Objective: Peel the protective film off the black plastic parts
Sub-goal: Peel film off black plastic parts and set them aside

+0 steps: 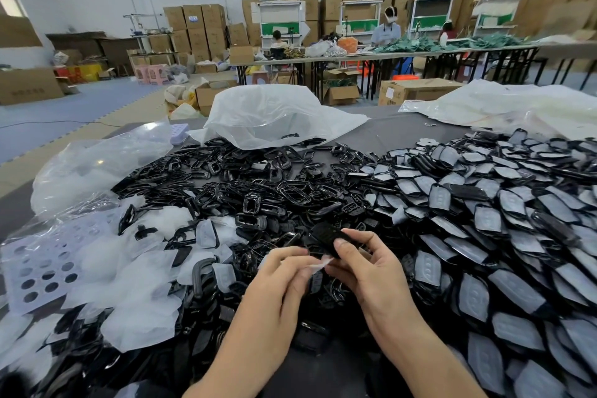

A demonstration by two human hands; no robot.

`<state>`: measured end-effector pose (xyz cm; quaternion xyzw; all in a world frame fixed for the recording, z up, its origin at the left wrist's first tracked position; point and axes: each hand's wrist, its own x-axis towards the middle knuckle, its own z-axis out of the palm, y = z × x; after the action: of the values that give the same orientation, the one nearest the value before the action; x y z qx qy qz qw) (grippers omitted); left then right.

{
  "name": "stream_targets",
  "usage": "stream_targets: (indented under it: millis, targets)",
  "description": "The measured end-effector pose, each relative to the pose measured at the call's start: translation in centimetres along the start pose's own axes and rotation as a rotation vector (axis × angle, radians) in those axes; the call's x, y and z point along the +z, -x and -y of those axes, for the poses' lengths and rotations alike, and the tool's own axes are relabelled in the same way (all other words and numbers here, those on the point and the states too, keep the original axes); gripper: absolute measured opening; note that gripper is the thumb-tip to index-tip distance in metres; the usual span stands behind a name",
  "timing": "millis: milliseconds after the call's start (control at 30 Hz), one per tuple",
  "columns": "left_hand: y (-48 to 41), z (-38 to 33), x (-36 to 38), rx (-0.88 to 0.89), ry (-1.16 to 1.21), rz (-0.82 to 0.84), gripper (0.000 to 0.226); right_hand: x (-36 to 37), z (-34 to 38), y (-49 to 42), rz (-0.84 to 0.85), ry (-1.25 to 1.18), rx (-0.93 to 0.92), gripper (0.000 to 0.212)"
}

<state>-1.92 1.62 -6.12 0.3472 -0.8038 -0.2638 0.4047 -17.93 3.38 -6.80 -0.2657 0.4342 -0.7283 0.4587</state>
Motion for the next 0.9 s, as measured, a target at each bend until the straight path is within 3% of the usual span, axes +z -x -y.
stream_targets:
  millis: [167,300,467,733,900]
  targets:
    - [0.0,0.2,0.3,0.07,-0.107,-0.031,0.026,0.4,0.1,0.7,0.121,0.138,0.003,0.019]
    - [-0.5,0.1,0.1,-0.151,0.069,-0.189,0.026,0.7,0.2,1.2,0.205,0.177,0.011,0.015]
    - [-0.8,0.2,0.0,-0.206,0.224,-0.297,0.022,0.7,0.3,1.3,0.242,0.165,0.02,0.015]
    - [-0.8,0.1,-0.2,-0.306,0.412,-0.262,0.033,0.7,0.1,1.4,0.298,0.225,-0.024,0.01]
    - [-1.0,0.2,-0.6,-0.312,0.518,-0.25,0.015,1.1,0.4,1.5,0.318,0.209,-0.018,0.029]
